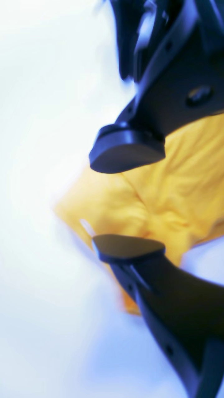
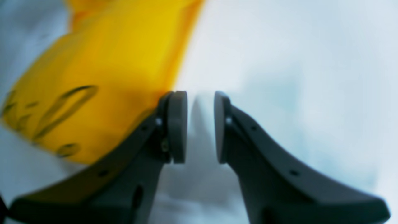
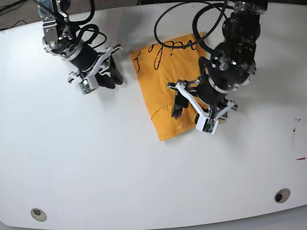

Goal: Fold the T-shirt properly
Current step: 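Lower the left gripper onto the folded square and grasp it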

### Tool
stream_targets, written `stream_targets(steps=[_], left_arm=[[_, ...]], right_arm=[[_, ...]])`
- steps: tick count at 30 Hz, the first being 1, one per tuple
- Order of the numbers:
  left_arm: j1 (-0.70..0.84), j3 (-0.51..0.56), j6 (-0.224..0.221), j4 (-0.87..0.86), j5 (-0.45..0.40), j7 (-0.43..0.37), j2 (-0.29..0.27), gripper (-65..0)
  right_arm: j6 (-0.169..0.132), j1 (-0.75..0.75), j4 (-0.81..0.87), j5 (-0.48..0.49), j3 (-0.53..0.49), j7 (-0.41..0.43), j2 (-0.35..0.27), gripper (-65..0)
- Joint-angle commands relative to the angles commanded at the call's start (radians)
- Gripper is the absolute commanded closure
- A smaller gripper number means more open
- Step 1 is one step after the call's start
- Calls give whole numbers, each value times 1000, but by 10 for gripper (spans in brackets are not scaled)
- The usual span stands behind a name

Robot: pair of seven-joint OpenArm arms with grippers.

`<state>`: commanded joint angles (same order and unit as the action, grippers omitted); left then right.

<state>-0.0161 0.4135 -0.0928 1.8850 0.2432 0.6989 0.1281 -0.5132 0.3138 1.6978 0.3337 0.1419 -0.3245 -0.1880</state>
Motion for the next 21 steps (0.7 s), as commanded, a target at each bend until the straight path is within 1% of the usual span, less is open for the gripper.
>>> stream_targets(steps=[1,3,4,6,7,8,11,12,13,14,16,17,18,20,21], left_arm=[[12,11,-21,0,-25,-23,-3,-456],[60,55,-97,-6,-112,-118,-14,-458],[72,71,-120,-9,-141,-149,-15,-460],[114,115,-209,-40,-232,-259,-15,-460],[123,129,-233,-49,-256,-281,-15,-460],[141,150,-301,-72,-307,-328,-17,-463],[170,181,-430,-120,-381,-397,-34,-465],[173,187,-459,-137,-394,-405,-35,-465],[176,196,-500,-172,-407,-408,-38,-467],[178,203,-512,-189,-408,-410,-41,-467],[180,221,-514,-224,-410,-419,-37,-467],[181,236,-514,-250,-411,-433,-35,-467],[183,242,-516,-269,-411,-446,-35,-467],[189,247,-517,-288,-413,-479,-34,-465],[204,247,-517,-293,-414,-508,-31,-465]], right_arm=[[0,-2,0,0,12,0,3,-143],[0,-12,8,0,55,0,3,-143],[0,-15,9,0,64,-2,3,-143],[0,-21,9,0,92,-20,2,-144],[0,-26,9,0,97,-25,0,-144],[-2,-40,9,0,114,-35,-2,-144],[-2,-48,9,0,147,-52,-2,-143],[-2,-51,8,0,158,-57,-2,-143],[-6,-55,6,0,172,-63,-2,-143],[-12,-61,6,0,181,-64,2,-143],[-34,-66,8,0,193,-74,3,-143],[-49,-69,8,0,199,-81,3,-141],[-58,-72,8,0,201,-89,3,-141],[-63,-74,8,0,201,-97,5,-140],[-64,-74,8,0,201,-100,5,-140]])
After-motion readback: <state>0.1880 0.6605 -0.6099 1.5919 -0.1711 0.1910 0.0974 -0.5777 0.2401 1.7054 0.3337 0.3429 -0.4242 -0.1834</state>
